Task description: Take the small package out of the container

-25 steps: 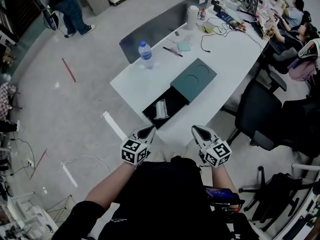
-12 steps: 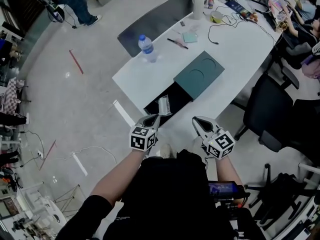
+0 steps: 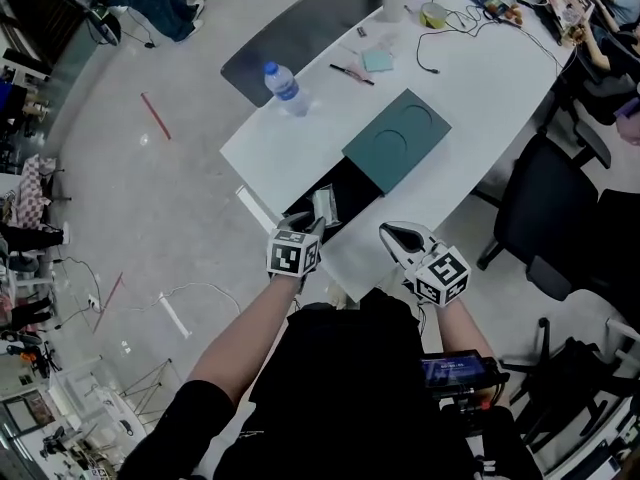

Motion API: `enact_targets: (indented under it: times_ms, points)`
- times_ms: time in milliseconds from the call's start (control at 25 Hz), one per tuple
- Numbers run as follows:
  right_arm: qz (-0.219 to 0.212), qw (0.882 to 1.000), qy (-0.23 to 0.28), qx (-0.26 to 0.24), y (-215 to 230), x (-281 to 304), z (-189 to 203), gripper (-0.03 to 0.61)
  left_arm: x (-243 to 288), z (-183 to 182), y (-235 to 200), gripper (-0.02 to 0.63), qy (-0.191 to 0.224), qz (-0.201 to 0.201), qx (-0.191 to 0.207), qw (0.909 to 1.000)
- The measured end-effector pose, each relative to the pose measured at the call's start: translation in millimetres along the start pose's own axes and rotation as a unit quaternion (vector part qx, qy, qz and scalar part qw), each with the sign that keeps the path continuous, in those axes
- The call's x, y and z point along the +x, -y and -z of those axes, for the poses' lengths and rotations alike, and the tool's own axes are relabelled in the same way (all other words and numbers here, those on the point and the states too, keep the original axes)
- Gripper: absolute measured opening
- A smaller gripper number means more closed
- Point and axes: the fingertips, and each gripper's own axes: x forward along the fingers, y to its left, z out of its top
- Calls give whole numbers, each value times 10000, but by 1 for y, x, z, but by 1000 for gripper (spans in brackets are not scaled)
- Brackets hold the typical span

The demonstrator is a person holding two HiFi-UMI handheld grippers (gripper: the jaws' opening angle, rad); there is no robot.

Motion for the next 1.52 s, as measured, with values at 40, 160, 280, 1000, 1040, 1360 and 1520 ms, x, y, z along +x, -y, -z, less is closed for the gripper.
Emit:
enact_targets:
  times_ms: [40, 160, 280, 1000, 1040, 1360, 1520]
  points:
    - [-23, 10000, -18, 8, 2, 1, 0, 26, 4, 0, -1, 120, -77, -43, -8, 10000]
    - [-60, 10000, -62, 27, 7, 1, 1, 26, 15, -2, -6, 137, -307, -131, -87, 9994]
    - [-61, 9999, -73, 70, 14, 0, 0, 26, 25, -1, -12, 141, -653, -234, -218, 9974]
    - [-73, 9996, -103, 247, 39, -8, 4, 26, 52, -5, -23, 114, -1315, -498, -437, 9891]
    - [-80, 9996, -104, 245, 38, -8, 4, 26, 51, -5, -23, 88, -1298, -520, -424, 9893]
    - [-137, 9996, -126, 189, 32, -9, 6, 26, 42, -5, -14, 63, -1093, -479, -193, 9927]
    - [-186, 9996, -145, 149, 26, -9, 6, 26, 34, -10, -9, 63, -893, -410, -165, 9950]
